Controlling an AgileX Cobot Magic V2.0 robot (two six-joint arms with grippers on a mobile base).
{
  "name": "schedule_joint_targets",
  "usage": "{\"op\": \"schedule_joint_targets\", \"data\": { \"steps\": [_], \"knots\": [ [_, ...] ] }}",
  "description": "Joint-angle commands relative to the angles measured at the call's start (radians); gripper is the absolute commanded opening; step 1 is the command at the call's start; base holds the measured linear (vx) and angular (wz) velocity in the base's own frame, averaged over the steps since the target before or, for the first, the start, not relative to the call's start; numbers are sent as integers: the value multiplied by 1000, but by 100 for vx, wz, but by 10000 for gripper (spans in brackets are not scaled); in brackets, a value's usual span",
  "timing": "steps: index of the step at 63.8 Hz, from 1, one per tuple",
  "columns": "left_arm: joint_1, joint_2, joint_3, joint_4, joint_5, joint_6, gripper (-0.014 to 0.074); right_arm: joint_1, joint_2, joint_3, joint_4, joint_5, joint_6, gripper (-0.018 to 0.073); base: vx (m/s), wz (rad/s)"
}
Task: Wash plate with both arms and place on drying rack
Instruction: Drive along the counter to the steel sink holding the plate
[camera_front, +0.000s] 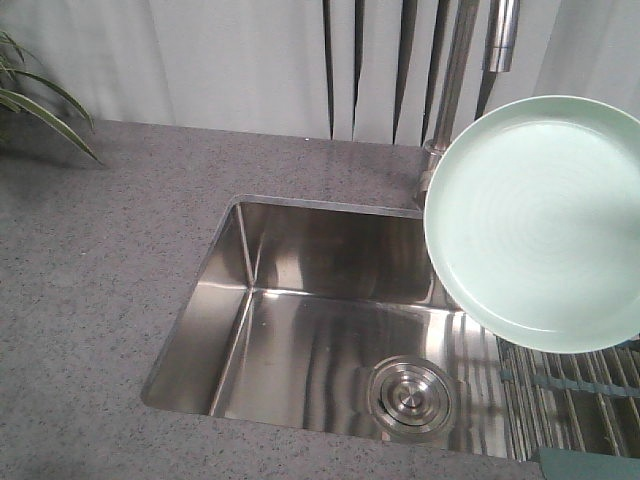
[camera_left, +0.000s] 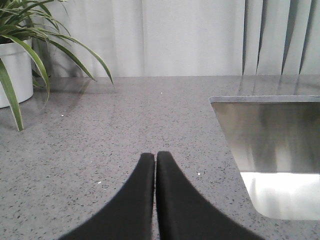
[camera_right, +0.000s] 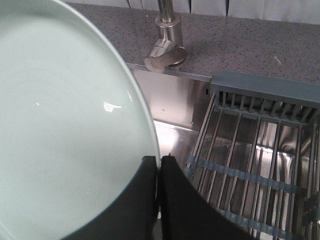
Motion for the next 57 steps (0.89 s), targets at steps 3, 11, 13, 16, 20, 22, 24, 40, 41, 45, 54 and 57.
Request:
{"op": "schedule_joint_targets", "data": {
  "steps": [3, 11, 13, 16, 20, 22, 24, 40, 41, 45, 54, 57],
  "knots": [
    [1, -16, 22, -8, -67, -2, -6, -7, -10, -26, 41, -45, -6, -3, -2, -11],
    [1, -16, 22, -8, -67, -2, -6, -7, -10, -26, 41, -45, -6, -3, -2, -12],
    [1, -16, 22, -8, -67, -2, -6, -7, -10, -26, 41, -45, -6, -3, -3, -13],
    [1, -16, 22, -8, -67, -2, -6, -7, -10, -26, 41, -45, -6, -3, -3, -13],
    [1, -16, 22, -8, -67, -2, -6, -7, -10, -26, 41, -45, -6, -3, -4, -14],
    [1, -16, 22, -8, -67, -2, -6, -7, -10, -26, 41, -45, -6, -3, -4, -15],
    [1, -16, 22, -8, -67, -2, -6, -7, -10, -26, 41, -45, -6, -3, -4, -15],
    [1, -16, 22, -8, -67, -2, -6, -7, -10, -26, 41, -45, -6, -3, -4, -15],
    [1, -16, 22, -8, -67, -2, -6, -7, -10, -26, 41, -45, -6, -3, -5, -15],
    [1, -16, 22, -8, -67, -2, -6, -7, -10, -26, 41, -45, -6, -3, -5, -14],
    [1, -16, 22, -8, -67, -2, -6, -7, -10, -26, 41, -45, -6, -3, -5, -13],
    [1, -16, 22, -8, -67, -2, -6, -7, -10, -26, 41, -45, -6, -3, -5, -13]
  ]
}}
